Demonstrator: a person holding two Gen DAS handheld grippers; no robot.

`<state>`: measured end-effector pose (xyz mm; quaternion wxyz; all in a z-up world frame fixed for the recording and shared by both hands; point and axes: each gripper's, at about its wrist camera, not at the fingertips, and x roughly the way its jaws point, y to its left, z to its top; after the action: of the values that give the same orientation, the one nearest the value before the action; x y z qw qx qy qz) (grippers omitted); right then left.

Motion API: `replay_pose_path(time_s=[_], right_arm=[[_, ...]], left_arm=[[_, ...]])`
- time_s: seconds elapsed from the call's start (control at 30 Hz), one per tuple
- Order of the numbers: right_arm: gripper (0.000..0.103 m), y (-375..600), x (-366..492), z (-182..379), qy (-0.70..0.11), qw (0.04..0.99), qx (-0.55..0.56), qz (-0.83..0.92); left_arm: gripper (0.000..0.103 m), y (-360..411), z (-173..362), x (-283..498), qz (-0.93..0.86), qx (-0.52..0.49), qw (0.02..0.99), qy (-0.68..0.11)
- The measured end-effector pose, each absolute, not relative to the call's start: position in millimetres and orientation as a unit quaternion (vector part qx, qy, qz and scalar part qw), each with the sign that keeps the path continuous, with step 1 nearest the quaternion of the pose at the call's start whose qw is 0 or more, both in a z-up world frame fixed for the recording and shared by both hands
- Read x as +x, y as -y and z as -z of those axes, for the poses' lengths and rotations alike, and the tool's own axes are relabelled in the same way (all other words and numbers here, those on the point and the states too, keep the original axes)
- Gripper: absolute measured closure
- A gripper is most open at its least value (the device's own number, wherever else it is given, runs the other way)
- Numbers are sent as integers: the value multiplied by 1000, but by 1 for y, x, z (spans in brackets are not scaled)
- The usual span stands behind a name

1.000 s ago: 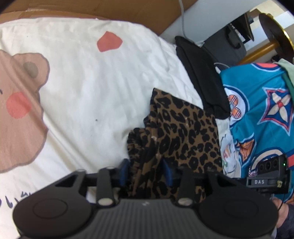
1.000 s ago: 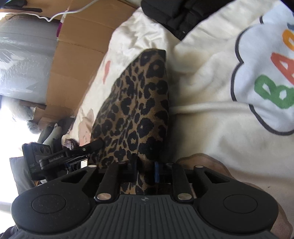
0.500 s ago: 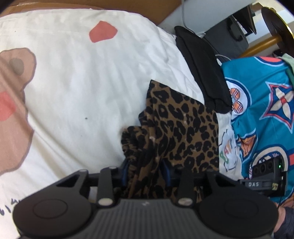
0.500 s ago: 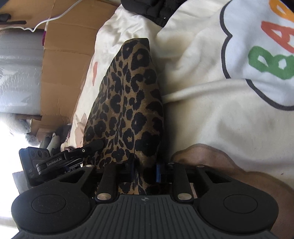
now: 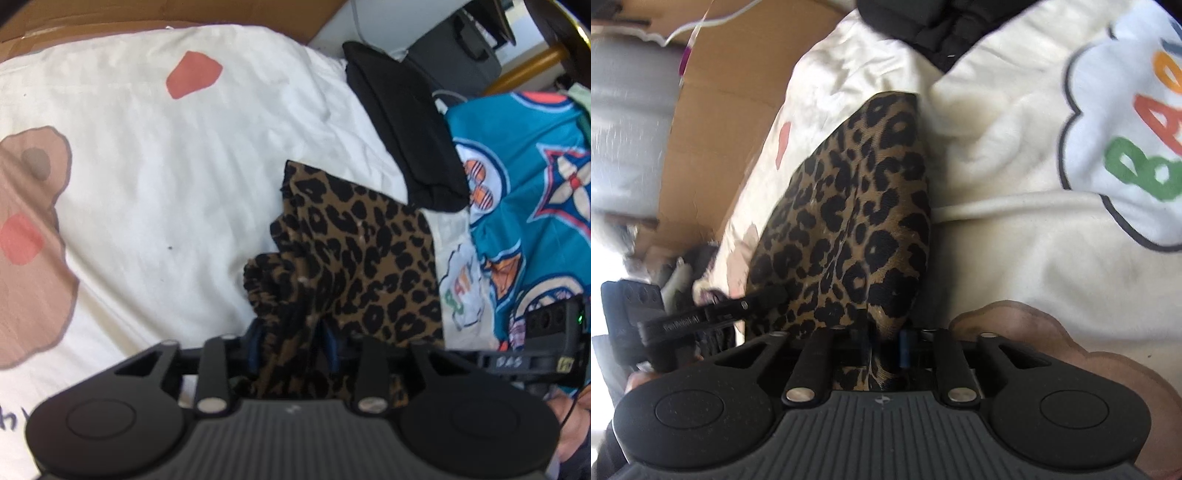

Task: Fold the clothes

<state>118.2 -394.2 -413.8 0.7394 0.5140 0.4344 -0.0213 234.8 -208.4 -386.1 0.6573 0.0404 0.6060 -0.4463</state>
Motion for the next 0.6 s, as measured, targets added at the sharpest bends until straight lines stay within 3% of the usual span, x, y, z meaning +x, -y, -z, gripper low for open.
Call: replay_pose_path(time_s=[0.03, 0.13, 0.23, 0.27, 0.33, 0.43, 0.6], right_arm=[[66, 396, 116, 416, -428, 736, 524, 22], [66, 400, 115, 422, -419, 731, 538, 20], [67, 397, 119, 427, -419, 723, 549, 14], [67, 395, 120, 429, -422, 721, 550, 12], [83, 390, 121, 428, -427, 723, 542, 12], [93, 385, 123, 422, -431, 728, 532, 20], [97, 375, 130, 408, -448, 737, 503, 44]], left_arm=[[54, 209, 389, 236, 448, 46, 655, -607], [46, 210, 399, 242, 460, 39, 629, -626], [47, 214, 407, 250, 470, 25, 607, -640], [50, 216, 408, 252, 471, 21, 603, -644], [64, 221, 408, 254, 471, 23, 600, -647], [71, 225, 402, 248, 473, 42, 605, -639], [75, 234, 390, 235, 453, 69, 626, -631]])
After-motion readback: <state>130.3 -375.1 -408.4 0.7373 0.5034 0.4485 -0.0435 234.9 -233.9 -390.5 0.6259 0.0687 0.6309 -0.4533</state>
